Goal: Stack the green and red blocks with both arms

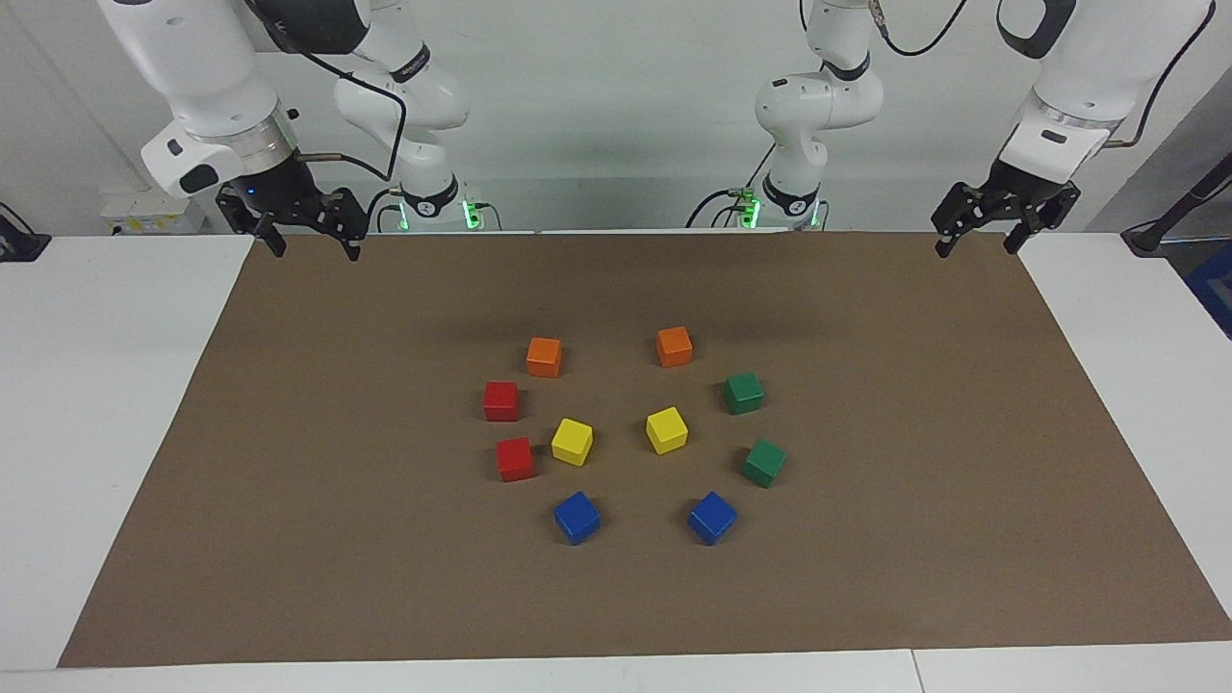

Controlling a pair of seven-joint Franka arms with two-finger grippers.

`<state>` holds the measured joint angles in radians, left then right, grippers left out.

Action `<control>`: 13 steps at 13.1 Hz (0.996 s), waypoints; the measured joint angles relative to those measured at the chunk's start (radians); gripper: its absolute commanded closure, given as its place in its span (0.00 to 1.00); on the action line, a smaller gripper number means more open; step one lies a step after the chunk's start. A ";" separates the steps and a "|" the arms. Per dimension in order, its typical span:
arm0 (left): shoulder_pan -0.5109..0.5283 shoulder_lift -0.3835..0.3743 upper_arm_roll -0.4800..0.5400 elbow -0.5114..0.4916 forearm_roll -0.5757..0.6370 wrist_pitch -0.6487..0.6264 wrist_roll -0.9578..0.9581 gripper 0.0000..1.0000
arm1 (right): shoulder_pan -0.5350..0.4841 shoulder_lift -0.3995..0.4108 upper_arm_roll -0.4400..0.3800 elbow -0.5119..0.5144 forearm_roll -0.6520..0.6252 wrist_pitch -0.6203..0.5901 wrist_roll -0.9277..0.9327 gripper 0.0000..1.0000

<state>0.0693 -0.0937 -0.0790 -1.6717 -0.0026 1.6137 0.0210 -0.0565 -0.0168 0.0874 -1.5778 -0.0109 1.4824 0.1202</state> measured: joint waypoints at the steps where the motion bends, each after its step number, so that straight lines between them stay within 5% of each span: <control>1: 0.000 0.000 0.000 0.000 0.000 0.000 0.000 0.00 | 0.000 0.000 0.000 0.000 0.000 0.000 0.000 0.00; 9: -0.001 -0.002 -0.003 -0.020 -0.001 0.000 0.002 0.00 | 0.002 0.000 0.002 -0.001 -0.013 0.000 -0.002 0.00; 13: -0.054 -0.024 -0.011 -0.107 -0.010 0.091 -0.004 0.00 | 0.064 0.006 0.011 -0.013 -0.013 0.025 0.075 0.00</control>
<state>0.0154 -0.1180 -0.0904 -1.7784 -0.0124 1.7047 0.0172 0.0073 -0.0107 0.0986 -1.5904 -0.0236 1.5071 0.1949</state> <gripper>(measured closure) 0.000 0.000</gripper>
